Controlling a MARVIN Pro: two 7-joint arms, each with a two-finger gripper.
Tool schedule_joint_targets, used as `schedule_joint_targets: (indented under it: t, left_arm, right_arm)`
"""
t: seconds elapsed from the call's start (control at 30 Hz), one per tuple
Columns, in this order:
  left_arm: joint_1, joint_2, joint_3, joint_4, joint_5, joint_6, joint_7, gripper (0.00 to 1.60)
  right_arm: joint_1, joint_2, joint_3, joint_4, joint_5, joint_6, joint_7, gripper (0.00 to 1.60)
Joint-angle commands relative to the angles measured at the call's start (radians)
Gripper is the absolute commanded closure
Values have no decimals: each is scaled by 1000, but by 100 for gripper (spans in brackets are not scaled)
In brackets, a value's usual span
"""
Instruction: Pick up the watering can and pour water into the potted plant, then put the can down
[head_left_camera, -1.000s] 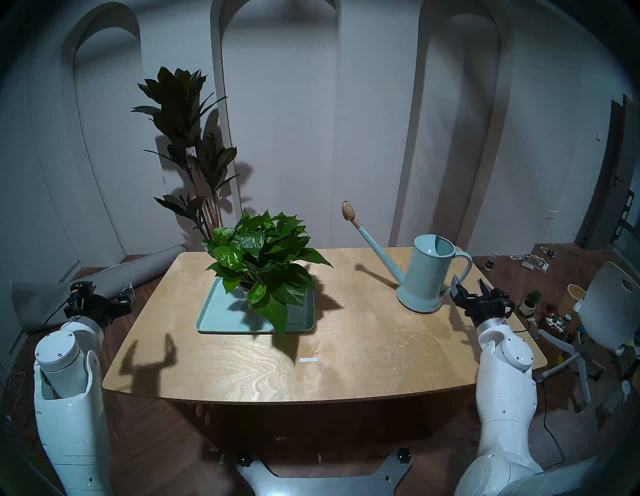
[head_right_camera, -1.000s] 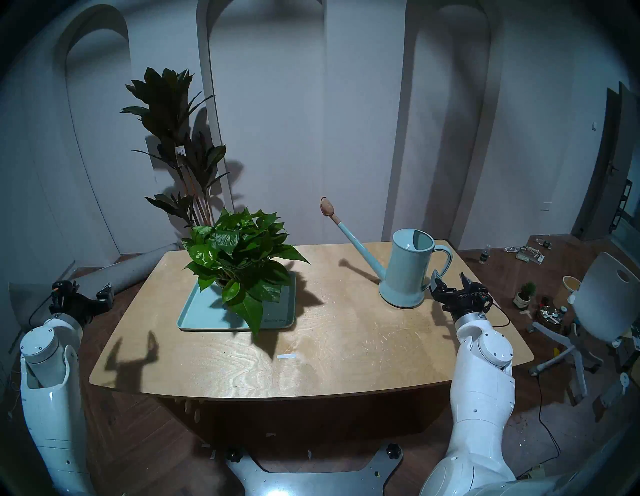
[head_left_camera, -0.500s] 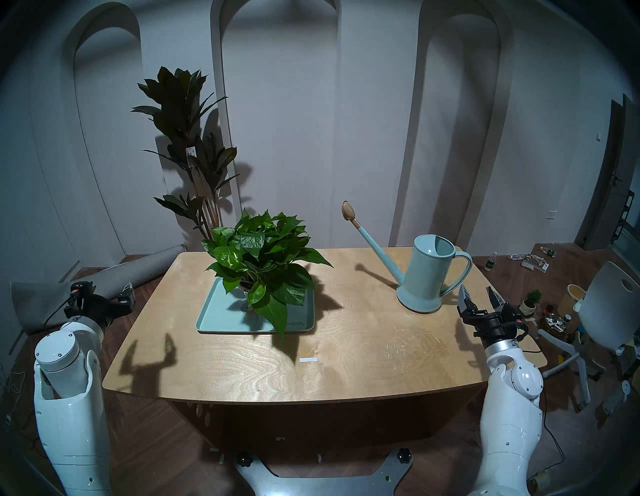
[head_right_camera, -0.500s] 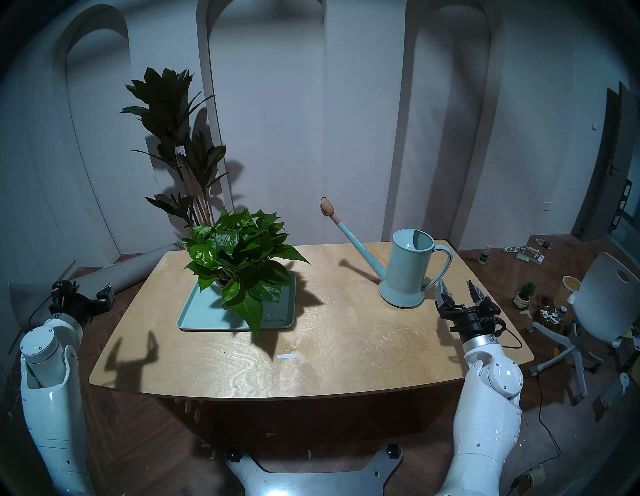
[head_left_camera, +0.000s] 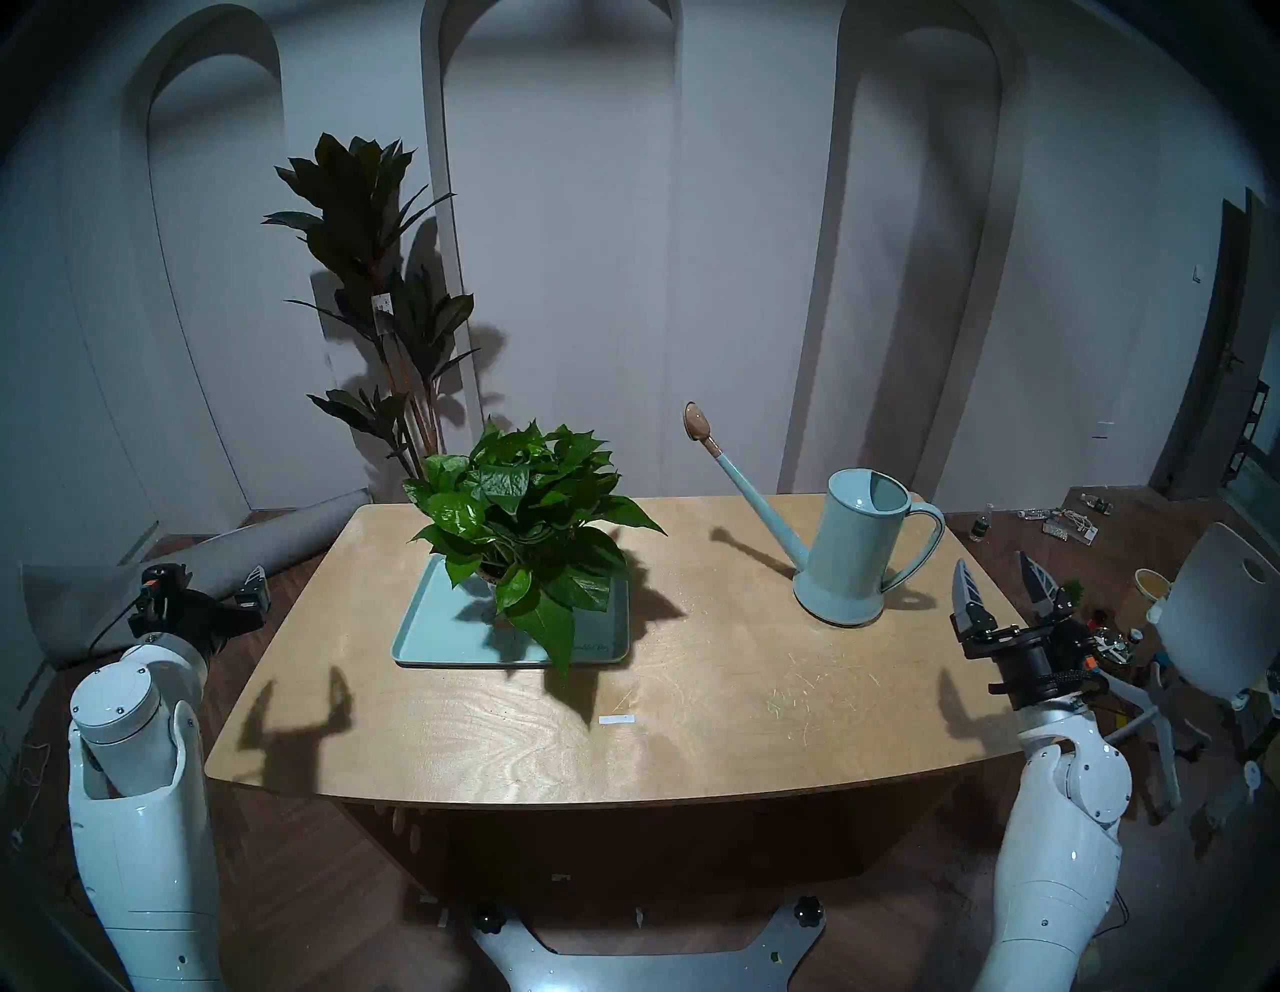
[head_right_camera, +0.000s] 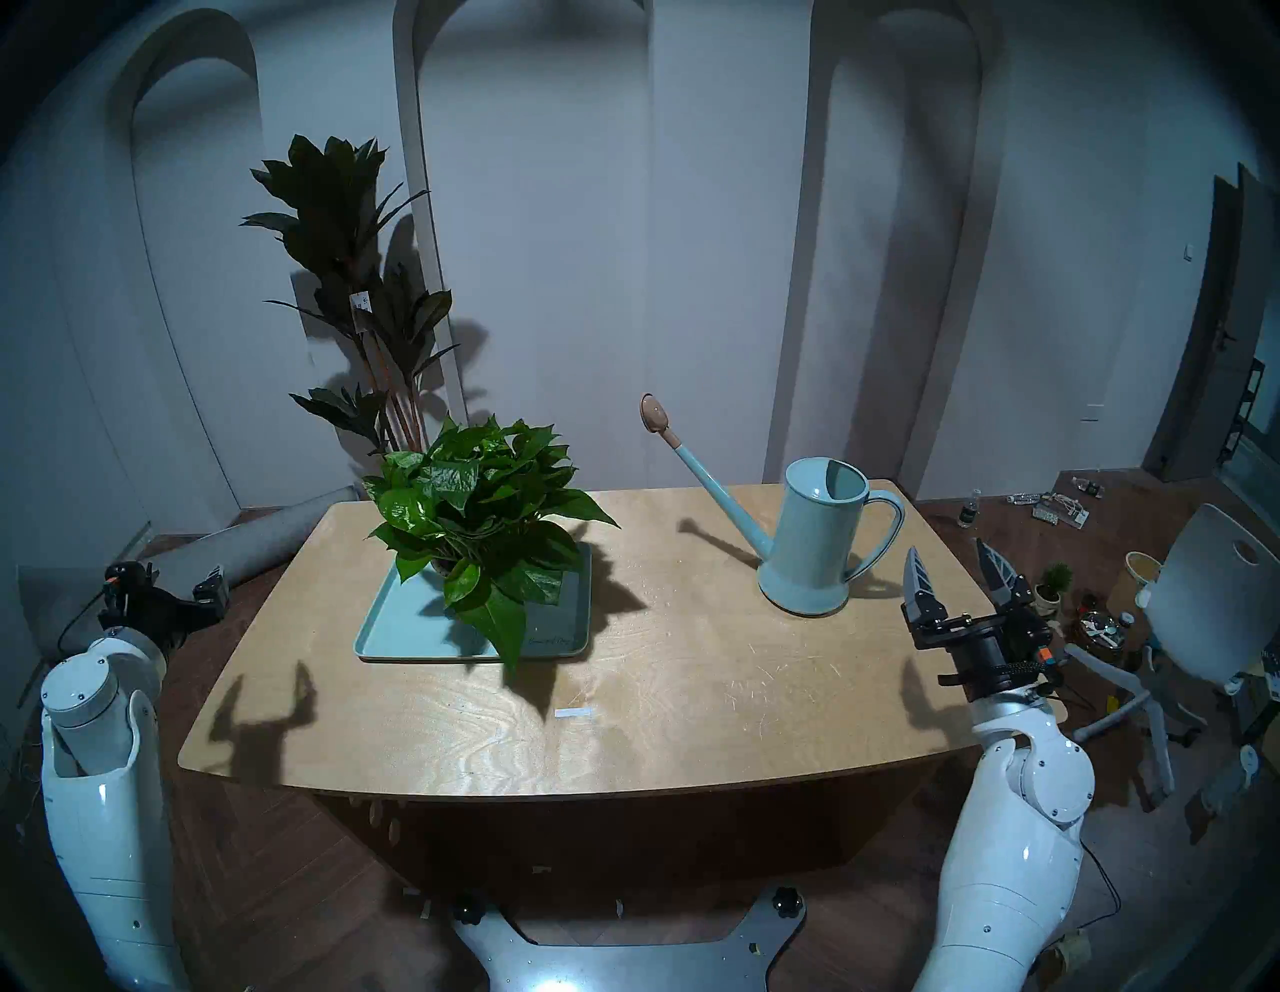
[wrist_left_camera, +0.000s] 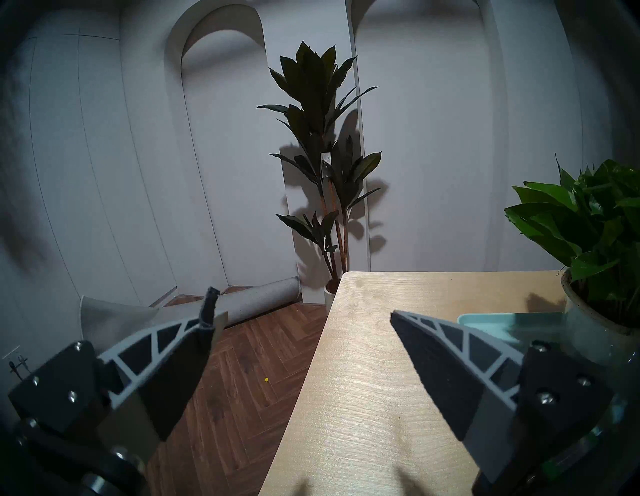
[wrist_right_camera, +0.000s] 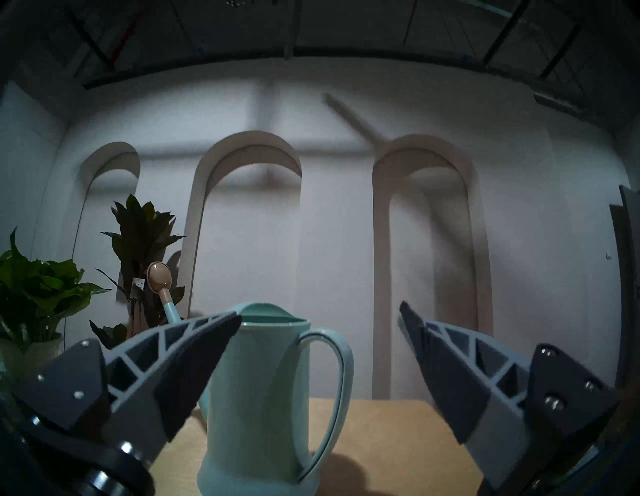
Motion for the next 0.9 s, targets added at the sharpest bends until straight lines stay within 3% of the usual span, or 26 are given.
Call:
schedule_joint_targets:
  t: [0.0, 0.1, 0.2, 0.53, 0.87]
  left_arm:
    - [-6, 6, 0, -20, 0, -4, -2, 0]
    - [-6, 6, 0, -20, 0, -4, -2, 0]
    - [-6, 6, 0, -19, 0, -4, -2, 0]
    - [-6, 6, 0, -19, 0, -4, -2, 0]
    - [-5, 6, 0, -22, 0, -4, -2, 0]
  right_arm:
    - [-47, -27, 7, -112, 55, 45, 13, 0]
    - [-95, -26, -114, -144, 30, 113, 13, 0]
    - [-54, -25, -133, -95, 7, 160, 64, 0]
    - [-29, -20, -289, -37, -14, 288, 65, 0]
    - [-113, -20, -475, -73, -23, 292, -104, 0]
